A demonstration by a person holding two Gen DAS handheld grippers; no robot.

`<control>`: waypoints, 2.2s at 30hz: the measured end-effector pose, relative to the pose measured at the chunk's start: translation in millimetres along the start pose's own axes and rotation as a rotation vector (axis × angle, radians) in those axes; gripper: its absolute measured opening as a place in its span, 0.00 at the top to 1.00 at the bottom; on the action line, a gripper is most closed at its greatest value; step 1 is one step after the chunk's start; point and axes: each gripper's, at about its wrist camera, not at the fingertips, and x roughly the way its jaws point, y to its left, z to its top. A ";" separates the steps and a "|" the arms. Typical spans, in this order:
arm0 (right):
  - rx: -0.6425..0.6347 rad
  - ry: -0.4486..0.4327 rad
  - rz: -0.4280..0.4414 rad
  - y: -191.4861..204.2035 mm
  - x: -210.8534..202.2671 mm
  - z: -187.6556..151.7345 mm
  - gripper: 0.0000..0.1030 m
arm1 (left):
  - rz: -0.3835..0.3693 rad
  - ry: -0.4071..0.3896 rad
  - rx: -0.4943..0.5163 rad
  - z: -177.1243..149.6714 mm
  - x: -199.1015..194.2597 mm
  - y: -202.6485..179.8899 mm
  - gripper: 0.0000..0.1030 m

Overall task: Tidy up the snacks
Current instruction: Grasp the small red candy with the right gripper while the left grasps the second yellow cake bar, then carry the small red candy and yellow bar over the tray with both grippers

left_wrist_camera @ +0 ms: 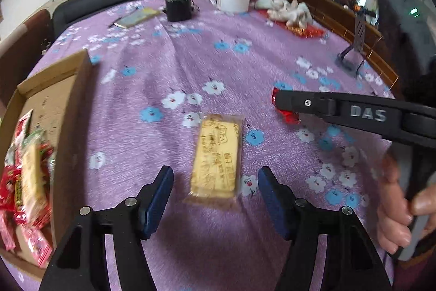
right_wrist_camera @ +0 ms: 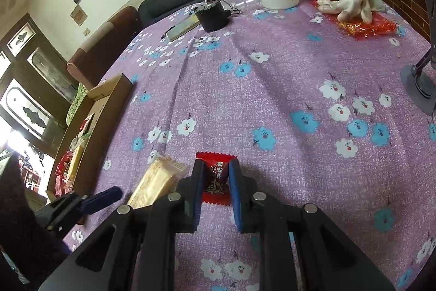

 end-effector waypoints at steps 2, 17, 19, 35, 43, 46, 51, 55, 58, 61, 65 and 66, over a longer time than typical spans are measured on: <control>-0.004 -0.001 0.008 0.6 -1.5 0.0 0.83 | 0.025 0.010 0.012 1.7 8.1 -2.1 0.42; -0.087 -0.009 -0.006 23.0 2.4 -7.9 0.83 | 0.112 -0.208 -0.060 5.3 -11.4 21.6 0.65; -0.104 -0.010 0.000 26.9 3.3 -9.1 0.83 | 0.117 -0.225 -0.074 5.9 -14.5 24.5 0.65; -0.174 -0.036 -0.018 42.2 1.5 -16.0 0.83 | 0.218 -0.286 -0.046 2.5 -23.2 22.3 0.65; -0.174 -0.038 -0.020 42.0 1.0 -16.4 0.83 | 0.233 -0.301 -0.044 2.1 -25.3 20.8 0.65; -0.176 -0.039 -0.023 42.1 1.9 -16.4 0.83 | 0.234 -0.305 -0.047 1.8 -26.4 20.8 0.65; -0.176 -0.037 -0.030 41.9 3.4 -16.5 0.83 | 0.234 -0.314 -0.049 1.5 -29.4 20.6 0.65; -0.176 -0.034 -0.038 41.2 5.5 -16.2 0.83 | 0.231 -0.323 -0.052 1.4 -31.8 21.2 0.65; -0.171 -0.027 -0.043 39.1 8.5 -15.9 0.83 | 0.228 -0.332 -0.057 1.3 -33.8 22.0 0.65; -0.162 -0.020 -0.052 37.3 11.2 -15.6 0.83 | 0.225 -0.340 -0.064 0.7 -36.2 23.7 0.65; -0.139 -0.013 -0.058 34.0 13.1 -14.0 0.83 | 0.224 -0.351 -0.069 0.3 -38.3 23.9 0.65; -0.128 -0.010 -0.053 33.3 12.5 -13.1 0.83 | 0.224 -0.354 -0.070 0.2 -38.9 23.9 0.65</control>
